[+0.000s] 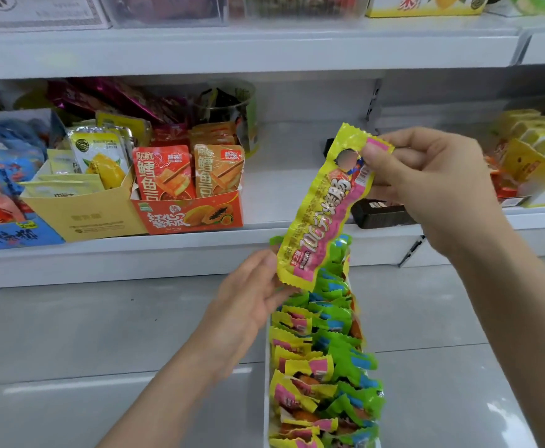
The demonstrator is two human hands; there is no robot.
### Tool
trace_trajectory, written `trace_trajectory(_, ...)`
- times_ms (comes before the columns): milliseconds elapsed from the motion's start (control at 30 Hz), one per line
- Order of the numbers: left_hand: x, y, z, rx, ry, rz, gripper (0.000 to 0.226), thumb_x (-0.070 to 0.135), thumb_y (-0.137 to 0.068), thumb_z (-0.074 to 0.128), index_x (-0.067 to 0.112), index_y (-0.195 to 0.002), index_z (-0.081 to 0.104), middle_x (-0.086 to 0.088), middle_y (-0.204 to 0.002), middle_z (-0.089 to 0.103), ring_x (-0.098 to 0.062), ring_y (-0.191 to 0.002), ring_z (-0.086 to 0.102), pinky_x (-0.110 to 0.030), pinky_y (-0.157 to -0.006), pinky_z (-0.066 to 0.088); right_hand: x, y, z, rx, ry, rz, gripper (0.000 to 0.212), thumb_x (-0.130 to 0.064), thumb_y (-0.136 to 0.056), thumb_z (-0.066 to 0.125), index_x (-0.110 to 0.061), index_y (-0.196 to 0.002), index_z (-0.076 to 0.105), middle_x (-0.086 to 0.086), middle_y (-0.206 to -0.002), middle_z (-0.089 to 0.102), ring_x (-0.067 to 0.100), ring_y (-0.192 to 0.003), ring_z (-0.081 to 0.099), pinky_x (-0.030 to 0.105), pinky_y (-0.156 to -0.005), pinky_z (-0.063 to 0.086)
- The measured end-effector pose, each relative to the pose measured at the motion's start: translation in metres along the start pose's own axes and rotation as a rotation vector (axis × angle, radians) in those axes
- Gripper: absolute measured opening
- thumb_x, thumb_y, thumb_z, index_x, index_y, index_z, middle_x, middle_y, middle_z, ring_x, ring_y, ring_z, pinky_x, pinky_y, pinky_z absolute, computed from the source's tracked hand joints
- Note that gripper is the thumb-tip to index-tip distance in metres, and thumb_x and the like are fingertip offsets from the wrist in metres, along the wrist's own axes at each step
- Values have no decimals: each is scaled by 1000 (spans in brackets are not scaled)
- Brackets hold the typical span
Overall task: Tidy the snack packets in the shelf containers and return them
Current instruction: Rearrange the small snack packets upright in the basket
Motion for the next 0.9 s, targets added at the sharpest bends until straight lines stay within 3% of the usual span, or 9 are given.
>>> trace_trajectory(133,-7,15,13,144,-41,-58,34,25,-79,66,2,-104,63,-20,-101,73,-20,-90,71,-21,-75,57,21,2,-3,27,23,91,4,-11,-91,68,-9,-89,66,3,-78,76,14,-69,75,24,-60,60)
trace_trajectory(300,-11,17,8,280,-16,-86,30,28,-73,68,6,-79,48,-29,-98,70,-26,-93,74,-22,-73,59,39,3,-4,71,-67,159,7,-10,-91,69,-5,-88,66,2,-70,76,13,-64,74,21,-56,57)
trace_trajectory(400,-14,16,5,340,24,-71,30,27,-76,66,6,-78,45,-28,-100,71,-27,-97,73,-27,-78,61,46,3,-1,88,-117,176,7,-9,-91,69,-5,-88,64,1,-68,75,12,-63,73,21,-56,57)
trace_trajectory(633,-15,21,6,328,25,54,37,15,-64,76,9,-88,48,-13,-86,76,-16,-82,73,-19,-65,56,59,1,2,100,-106,199,9,-12,-92,69,-6,-86,64,1,-68,75,11,-63,73,20,-56,56)
trace_trajectory(767,-13,20,0,395,11,128,36,17,-63,78,11,-83,48,-13,-83,76,-16,-78,73,-19,-63,56,68,5,2,132,-141,271,10,-16,-92,69,-7,-91,66,10,-83,77,18,-73,75,32,-70,63)
trace_trajectory(833,-10,18,-5,428,-125,231,28,17,-69,77,18,-76,50,-10,-83,76,-15,-79,72,-18,-65,54,72,9,8,96,-156,336,17,-25,-94,67,-8,-96,67,12,-93,76,22,-80,75,37,-77,63)
trace_trajectory(900,-3,17,-7,403,-339,408,31,7,-79,74,26,-69,51,0,-95,77,-11,-93,72,-14,-75,53,76,15,20,-18,-247,468,35,-42,-92,63,-10,-106,66,14,-110,71,28,-90,75,41,-76,63)
Point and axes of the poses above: each hand's wrist, its own y-axis away from the middle knuckle, its own z-axis out of the palm, x = y × z, the point moved 3 cm from there along -y, towards the middle knuckle
